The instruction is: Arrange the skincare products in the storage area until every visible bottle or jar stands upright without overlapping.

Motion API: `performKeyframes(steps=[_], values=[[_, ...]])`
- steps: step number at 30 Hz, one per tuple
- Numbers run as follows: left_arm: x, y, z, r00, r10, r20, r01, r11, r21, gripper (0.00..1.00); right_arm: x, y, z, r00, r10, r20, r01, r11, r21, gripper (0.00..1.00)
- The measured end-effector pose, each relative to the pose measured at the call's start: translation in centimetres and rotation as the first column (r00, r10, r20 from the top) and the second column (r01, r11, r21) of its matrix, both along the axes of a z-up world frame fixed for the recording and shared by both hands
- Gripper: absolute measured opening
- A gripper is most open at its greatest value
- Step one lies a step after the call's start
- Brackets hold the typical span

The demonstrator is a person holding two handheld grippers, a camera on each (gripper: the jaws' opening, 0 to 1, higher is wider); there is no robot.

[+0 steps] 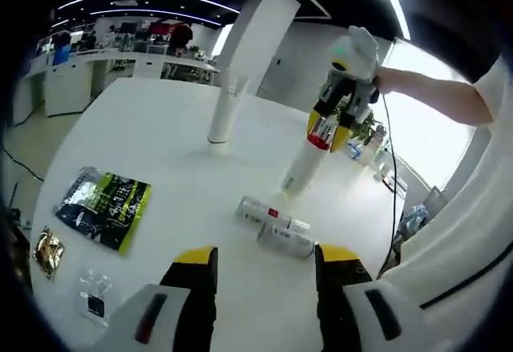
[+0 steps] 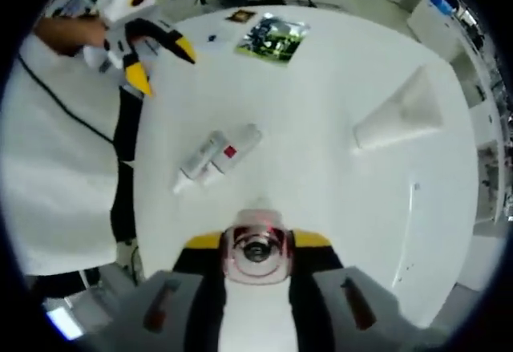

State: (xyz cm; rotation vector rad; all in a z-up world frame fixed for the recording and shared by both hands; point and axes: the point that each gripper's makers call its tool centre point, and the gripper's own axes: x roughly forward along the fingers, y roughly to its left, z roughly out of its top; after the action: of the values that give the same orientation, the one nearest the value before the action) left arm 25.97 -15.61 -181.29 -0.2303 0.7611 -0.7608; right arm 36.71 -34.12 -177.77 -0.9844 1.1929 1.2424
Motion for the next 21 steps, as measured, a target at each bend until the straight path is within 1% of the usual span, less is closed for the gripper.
performKeyframes(steps=[7, 14, 21], values=[[-0.2, 1.4, 0.0, 0.999, 0.041, -0.003, -0.041, 0.999, 0.011, 0.49, 2.7, 0.4, 0.1, 1.000, 0.022, 0.014, -0.022, 1.000, 0.000, 0.26], [-0.3, 2.4, -0.2, 0.997, 0.078, -0.010, -0.078, 0.997, 0.016, 0.49, 5.4, 0.5, 0.3, 0.998, 0.051, 0.021, -0.051, 0.999, -0.020, 0.26], [-0.3, 2.7, -0.2, 0.995, 0.103, -0.015, -0.102, 0.995, 0.018, 0.49, 7.7, 0.5, 0.3, 0.998, 0.053, 0.024, -0.052, 0.998, -0.024, 0.26]])
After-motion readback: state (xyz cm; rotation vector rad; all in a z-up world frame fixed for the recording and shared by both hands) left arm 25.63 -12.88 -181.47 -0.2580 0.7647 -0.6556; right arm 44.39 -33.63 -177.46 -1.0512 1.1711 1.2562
